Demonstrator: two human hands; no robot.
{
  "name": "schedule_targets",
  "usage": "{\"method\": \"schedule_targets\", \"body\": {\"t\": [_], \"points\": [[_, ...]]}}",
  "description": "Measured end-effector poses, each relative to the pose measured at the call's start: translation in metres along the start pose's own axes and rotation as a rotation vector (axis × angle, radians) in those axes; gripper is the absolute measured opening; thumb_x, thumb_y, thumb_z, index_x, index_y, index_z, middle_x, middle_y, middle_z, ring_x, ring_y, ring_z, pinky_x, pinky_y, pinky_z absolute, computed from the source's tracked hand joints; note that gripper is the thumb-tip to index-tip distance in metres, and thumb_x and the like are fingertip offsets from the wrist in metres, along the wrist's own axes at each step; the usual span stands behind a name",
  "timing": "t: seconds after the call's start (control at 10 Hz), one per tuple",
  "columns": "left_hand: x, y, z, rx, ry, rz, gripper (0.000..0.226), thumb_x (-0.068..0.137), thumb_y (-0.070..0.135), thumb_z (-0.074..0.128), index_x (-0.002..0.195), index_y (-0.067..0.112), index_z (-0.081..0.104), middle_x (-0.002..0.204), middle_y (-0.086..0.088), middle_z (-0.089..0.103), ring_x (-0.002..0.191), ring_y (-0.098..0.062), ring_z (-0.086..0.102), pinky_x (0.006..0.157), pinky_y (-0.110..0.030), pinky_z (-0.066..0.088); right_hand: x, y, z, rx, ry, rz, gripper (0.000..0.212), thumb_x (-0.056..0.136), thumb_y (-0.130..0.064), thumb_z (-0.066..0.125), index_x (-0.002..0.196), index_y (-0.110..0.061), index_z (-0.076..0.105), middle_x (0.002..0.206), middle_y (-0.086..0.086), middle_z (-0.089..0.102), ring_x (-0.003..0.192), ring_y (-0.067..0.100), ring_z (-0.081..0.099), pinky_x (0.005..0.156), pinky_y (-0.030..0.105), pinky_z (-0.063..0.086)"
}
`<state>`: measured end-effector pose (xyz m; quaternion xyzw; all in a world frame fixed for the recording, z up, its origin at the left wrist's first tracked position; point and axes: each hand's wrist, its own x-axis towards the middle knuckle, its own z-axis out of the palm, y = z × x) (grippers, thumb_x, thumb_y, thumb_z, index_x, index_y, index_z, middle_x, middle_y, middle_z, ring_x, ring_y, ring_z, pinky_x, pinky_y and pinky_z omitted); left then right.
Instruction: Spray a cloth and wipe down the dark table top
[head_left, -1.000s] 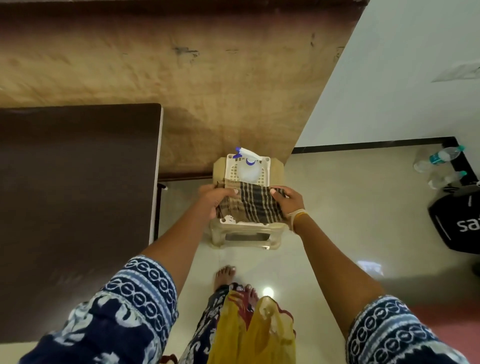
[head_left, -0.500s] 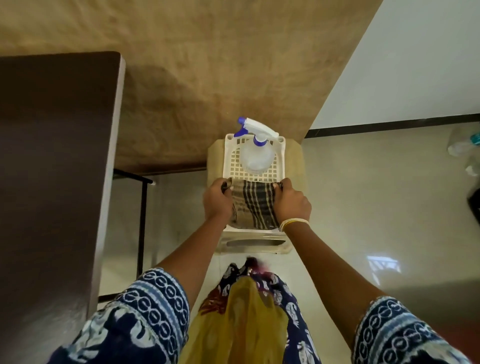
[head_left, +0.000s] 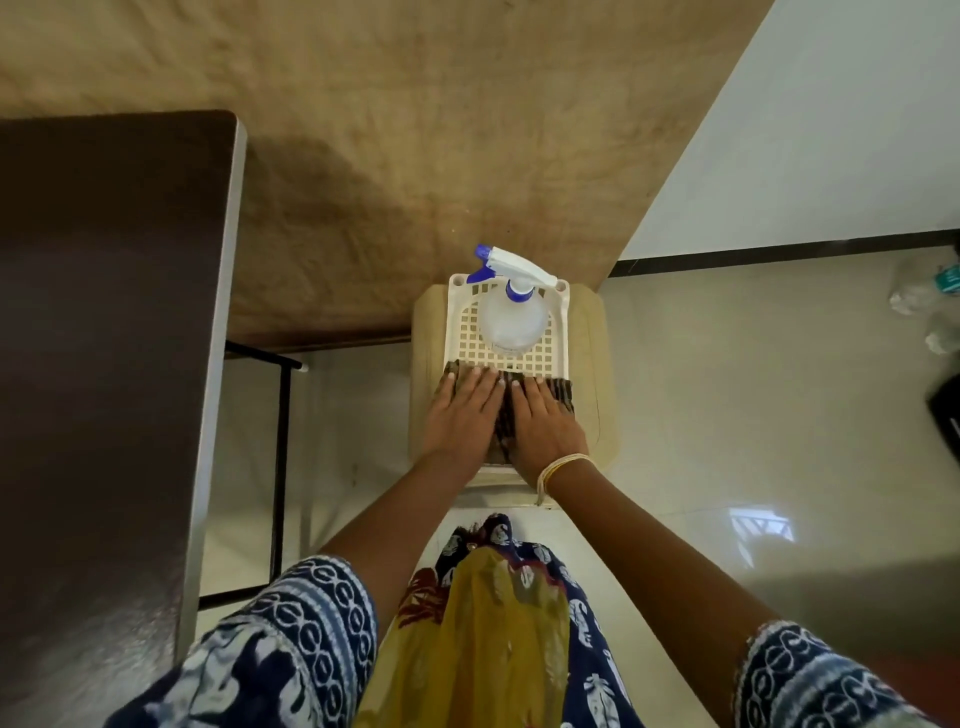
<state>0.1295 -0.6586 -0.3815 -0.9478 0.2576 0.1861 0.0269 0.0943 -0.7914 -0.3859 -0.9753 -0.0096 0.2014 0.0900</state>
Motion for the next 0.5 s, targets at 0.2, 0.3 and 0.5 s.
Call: {"method": "schedule_targets", "body": {"t": [0.2, 0.3, 0.5], "points": [[-0.010, -0.025, 0.000, 0.144, -0.169, -0.039, 0.081, 0.097, 0.055, 0.039, 0.155, 0.018, -0.001, 0.164, -0.002, -0.007, 0.151, -0.019, -0.008, 0.120, -0.054, -0.003, -0.002, 0.008, 0.000, -0.164, -0.170, 0.067, 0.071, 0.102, -0.041, 0.027, 0.154, -0.008, -0.008, 0.163, 0.011, -0.009, 0.151, 0.026, -0.005, 0.122, 0.039, 0.001], [-0.012, -0.022, -0.006, 0.128, -0.187, -0.039, 0.080, 0.096, 0.055, 0.041, 0.156, 0.018, 0.001, 0.164, -0.002, -0.005, 0.151, -0.020, -0.006, 0.119, -0.055, -0.002, -0.007, 0.001, -0.004, -0.158, -0.165, 0.080, 0.071, 0.102, -0.041, 0.028, 0.155, -0.008, -0.008, 0.163, 0.011, -0.008, 0.151, 0.026, -0.005, 0.123, 0.041, 0.003], [-0.030, 0.002, -0.047, -0.024, -0.144, -0.124, 0.078, 0.096, 0.049, 0.048, 0.155, 0.016, 0.009, 0.164, -0.003, 0.005, 0.151, -0.022, 0.002, 0.118, -0.052, 0.004, -0.019, -0.016, -0.048, -0.158, -0.098, 0.061, 0.071, 0.101, -0.037, 0.036, 0.155, -0.009, 0.000, 0.164, 0.011, -0.001, 0.151, 0.027, 0.000, 0.121, 0.042, 0.008]]}}
